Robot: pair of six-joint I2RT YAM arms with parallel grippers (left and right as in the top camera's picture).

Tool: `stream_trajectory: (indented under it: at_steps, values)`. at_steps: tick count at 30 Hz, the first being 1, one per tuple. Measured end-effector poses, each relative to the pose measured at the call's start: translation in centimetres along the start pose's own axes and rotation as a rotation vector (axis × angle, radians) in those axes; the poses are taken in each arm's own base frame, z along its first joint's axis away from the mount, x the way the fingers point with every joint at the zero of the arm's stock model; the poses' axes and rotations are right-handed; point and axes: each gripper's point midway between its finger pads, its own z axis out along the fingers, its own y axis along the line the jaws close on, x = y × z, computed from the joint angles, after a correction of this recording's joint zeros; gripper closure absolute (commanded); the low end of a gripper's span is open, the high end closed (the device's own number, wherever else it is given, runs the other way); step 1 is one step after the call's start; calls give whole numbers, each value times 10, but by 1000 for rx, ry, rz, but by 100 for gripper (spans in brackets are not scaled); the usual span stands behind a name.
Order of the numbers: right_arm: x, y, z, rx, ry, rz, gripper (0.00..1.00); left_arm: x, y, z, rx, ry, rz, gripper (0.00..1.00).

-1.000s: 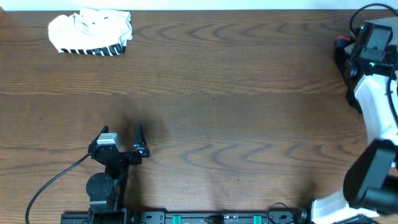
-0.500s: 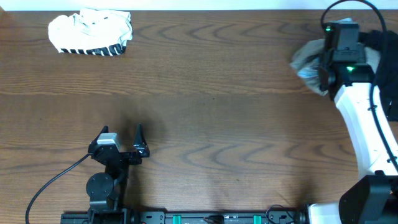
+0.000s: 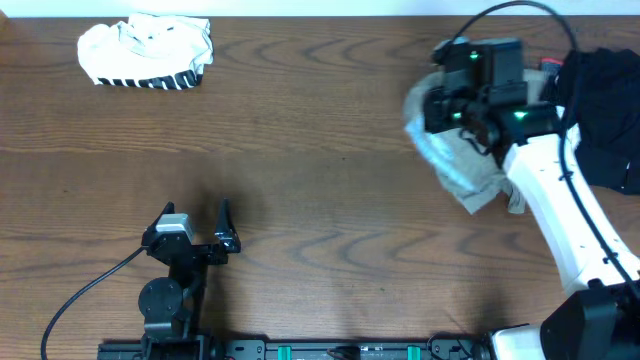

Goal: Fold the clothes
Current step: 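Pull the khaki pants with the right gripper to the table center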

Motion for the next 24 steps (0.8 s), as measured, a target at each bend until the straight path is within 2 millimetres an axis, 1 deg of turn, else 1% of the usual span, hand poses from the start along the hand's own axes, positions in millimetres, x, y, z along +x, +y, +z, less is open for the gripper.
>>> stream_trajectory:
  at_steps: [1, 3, 6, 7, 8, 9, 10, 11, 12, 13, 14, 15, 17, 18, 21, 24]
  values:
    - [1, 13, 2, -41, 6, -12, 99, 0, 0, 0, 0, 0, 0, 2]
    - [5, 48, 6, -134, 20, -46, 99, 0, 0, 0, 0, 0, 0, 2]
    - [3, 93, 10, -242, 3, -97, 98, 0, 0, 0, 0, 0, 0, 2]
    - [1, 108, 11, -274, -10, -116, 94, 0, 0, 0, 0, 0, 0, 2]
    - [-1, 122, 11, -302, -22, -132, 81, 0, 0, 0, 0, 0, 0, 2]
    - [-2, 135, 11, -329, -33, -144, 60, 0, 0, 0, 0, 0, 0, 2]
    - [-3, 147, 10, -351, -43, -156, 45, 0, 0, 0, 0, 0, 0, 2]
    - [-3, 155, 10, -366, -51, -171, 32, 0, 0, 0, 0, 0, 0, 2]
    - [-3, 167, 10, -382, -60, -190, 23, 0, 0, 0, 0, 0, 0, 2]
    - [-1, 175, 11, -392, -60, -202, 27, 0, 0, 0, 0, 0, 0, 2]
    - [1, 180, 12, -389, -60, -213, 32, 0, 0, 0, 0, 0, 0, 2]
    - [2, 185, 13, -391, -59, -220, 32, 0, 0, 0, 0, 0, 0, 2]
    - [7, 189, 19, -383, -46, -224, 30, 0, 0, 0, 0, 0, 0, 2]
    - [9, 188, 24, -371, -38, -224, 28, 0, 0, 0, 0, 0, 0, 2]
    - [12, 183, 32, -346, -24, -211, 27, 0, 0, 0, 0, 0, 0, 2]
    - [8, 170, 35, -308, -31, -194, 28, 0, 0, 0, 0, 0, 0, 2]
